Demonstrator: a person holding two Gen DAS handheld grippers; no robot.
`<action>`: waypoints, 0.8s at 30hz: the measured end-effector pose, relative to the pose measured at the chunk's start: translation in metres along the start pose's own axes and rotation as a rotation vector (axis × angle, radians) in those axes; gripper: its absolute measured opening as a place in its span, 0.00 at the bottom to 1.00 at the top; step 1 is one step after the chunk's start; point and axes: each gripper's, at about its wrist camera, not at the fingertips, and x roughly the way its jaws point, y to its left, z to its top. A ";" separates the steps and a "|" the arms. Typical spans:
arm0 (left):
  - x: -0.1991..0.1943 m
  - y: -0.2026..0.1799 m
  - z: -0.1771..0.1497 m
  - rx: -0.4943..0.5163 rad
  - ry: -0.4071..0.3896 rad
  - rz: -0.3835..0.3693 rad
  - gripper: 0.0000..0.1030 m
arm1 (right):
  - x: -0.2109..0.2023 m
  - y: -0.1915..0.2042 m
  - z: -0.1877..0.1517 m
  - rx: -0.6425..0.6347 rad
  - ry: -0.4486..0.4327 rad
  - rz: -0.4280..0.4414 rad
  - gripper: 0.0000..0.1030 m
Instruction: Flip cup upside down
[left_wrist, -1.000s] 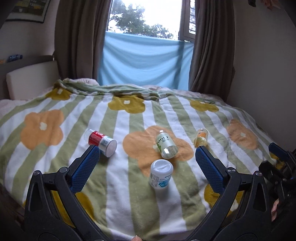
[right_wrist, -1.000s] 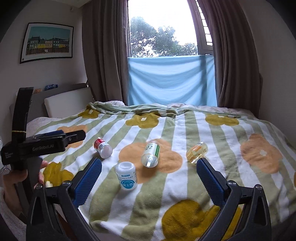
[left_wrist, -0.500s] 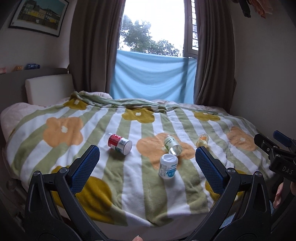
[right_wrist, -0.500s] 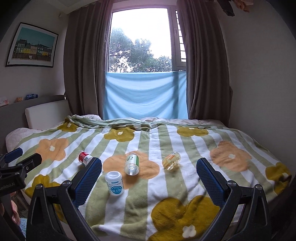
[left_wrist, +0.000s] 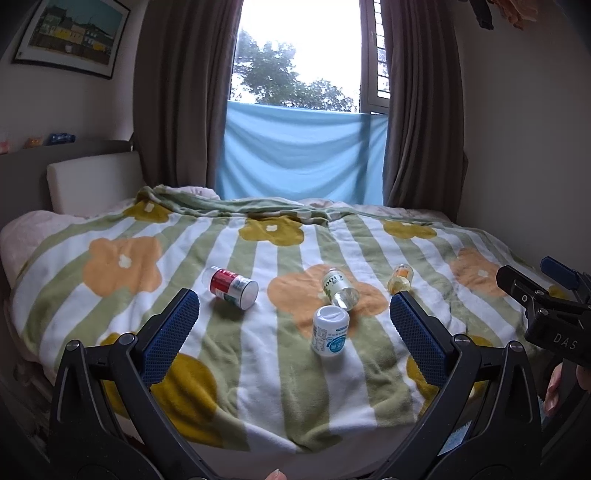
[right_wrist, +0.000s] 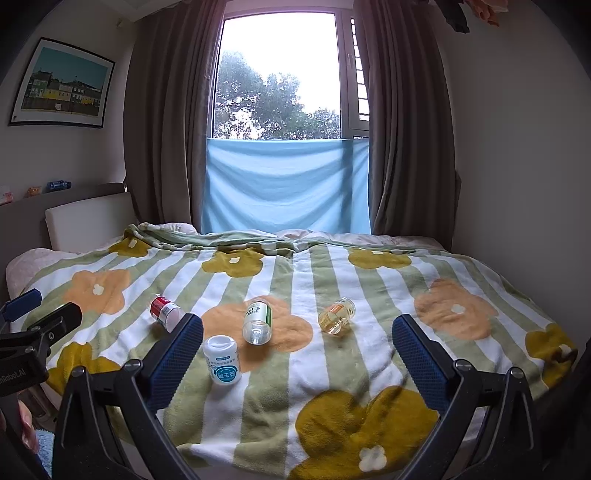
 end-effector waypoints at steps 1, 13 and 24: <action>0.001 -0.001 0.000 0.000 0.001 -0.003 1.00 | 0.000 0.000 0.000 0.000 0.000 0.000 0.99; 0.002 -0.005 0.000 -0.001 0.000 -0.006 1.00 | 0.001 0.000 0.000 -0.002 -0.005 -0.004 0.99; -0.001 -0.006 0.003 0.011 -0.024 -0.004 1.00 | -0.001 0.002 0.001 0.009 -0.009 -0.005 0.99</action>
